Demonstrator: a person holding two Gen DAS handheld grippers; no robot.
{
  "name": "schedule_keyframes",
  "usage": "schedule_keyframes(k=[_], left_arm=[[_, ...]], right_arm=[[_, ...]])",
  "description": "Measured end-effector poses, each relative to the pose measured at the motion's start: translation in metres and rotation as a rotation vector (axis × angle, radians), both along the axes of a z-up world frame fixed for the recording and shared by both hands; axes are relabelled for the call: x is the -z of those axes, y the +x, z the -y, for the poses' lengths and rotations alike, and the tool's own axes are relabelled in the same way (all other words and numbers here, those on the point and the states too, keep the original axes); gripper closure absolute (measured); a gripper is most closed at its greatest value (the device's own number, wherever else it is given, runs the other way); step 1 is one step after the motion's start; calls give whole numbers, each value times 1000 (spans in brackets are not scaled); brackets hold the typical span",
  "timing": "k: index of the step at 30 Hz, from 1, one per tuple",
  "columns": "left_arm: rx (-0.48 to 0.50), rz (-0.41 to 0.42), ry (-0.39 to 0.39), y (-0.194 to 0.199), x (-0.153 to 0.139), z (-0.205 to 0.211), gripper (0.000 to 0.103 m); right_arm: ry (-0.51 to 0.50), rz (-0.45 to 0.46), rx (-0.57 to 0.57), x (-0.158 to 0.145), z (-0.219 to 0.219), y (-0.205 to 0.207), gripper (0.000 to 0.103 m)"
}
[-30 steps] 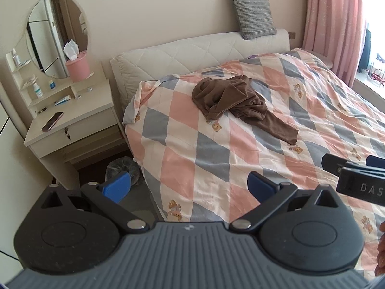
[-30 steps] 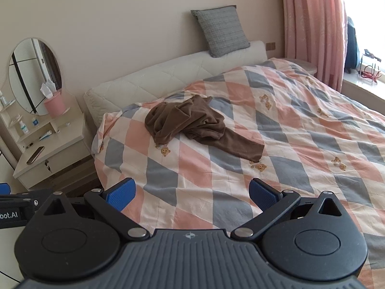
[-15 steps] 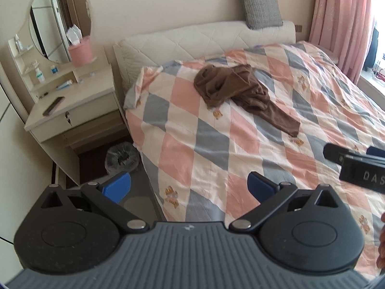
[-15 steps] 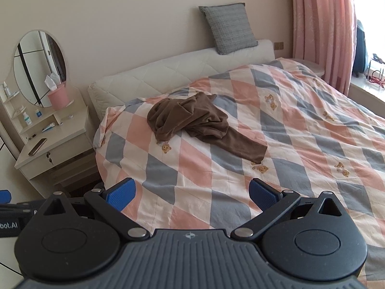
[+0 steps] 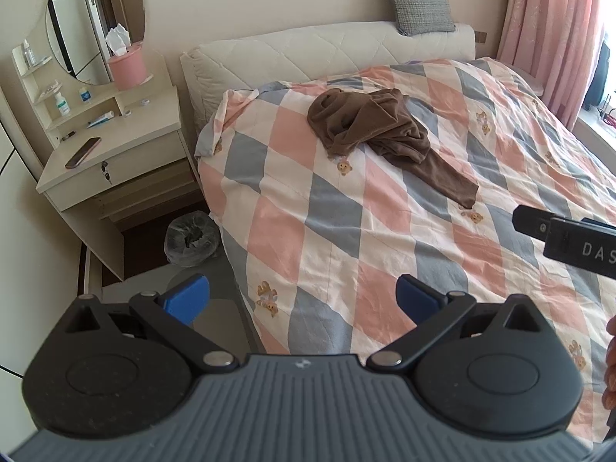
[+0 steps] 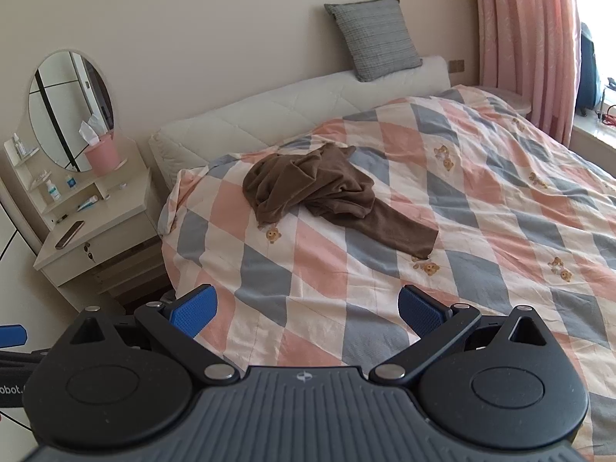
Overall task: Fold clothes
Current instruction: 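Move both grippers toward the crumpled brown sweater on the bed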
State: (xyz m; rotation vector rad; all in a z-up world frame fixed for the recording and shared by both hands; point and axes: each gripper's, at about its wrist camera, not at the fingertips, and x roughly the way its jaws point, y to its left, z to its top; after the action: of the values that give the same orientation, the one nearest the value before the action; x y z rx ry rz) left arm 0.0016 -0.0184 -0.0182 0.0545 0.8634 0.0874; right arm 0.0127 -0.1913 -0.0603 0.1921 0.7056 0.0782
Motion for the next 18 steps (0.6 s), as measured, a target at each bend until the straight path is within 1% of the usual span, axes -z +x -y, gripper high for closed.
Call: schedule_keyframes(k=[3,6,7,12,18], left_arm=[[-3,29,3,1,-1,1,1],[-16,89,18,1,-3,2,1],[-14,91,26,3,-3,3,1],[6,71,41,22,0,4,1],[60,30,35,55,9,2,1]], right_arm=[[-3,-12,-12,-3,6,8,0],[-10,-10,-22,-5,14,12,0],[-10,-7,-21,-4,15,12,0],[4,-8,4,-2,20,16,0],[17,-19,44,1,30,42,0]])
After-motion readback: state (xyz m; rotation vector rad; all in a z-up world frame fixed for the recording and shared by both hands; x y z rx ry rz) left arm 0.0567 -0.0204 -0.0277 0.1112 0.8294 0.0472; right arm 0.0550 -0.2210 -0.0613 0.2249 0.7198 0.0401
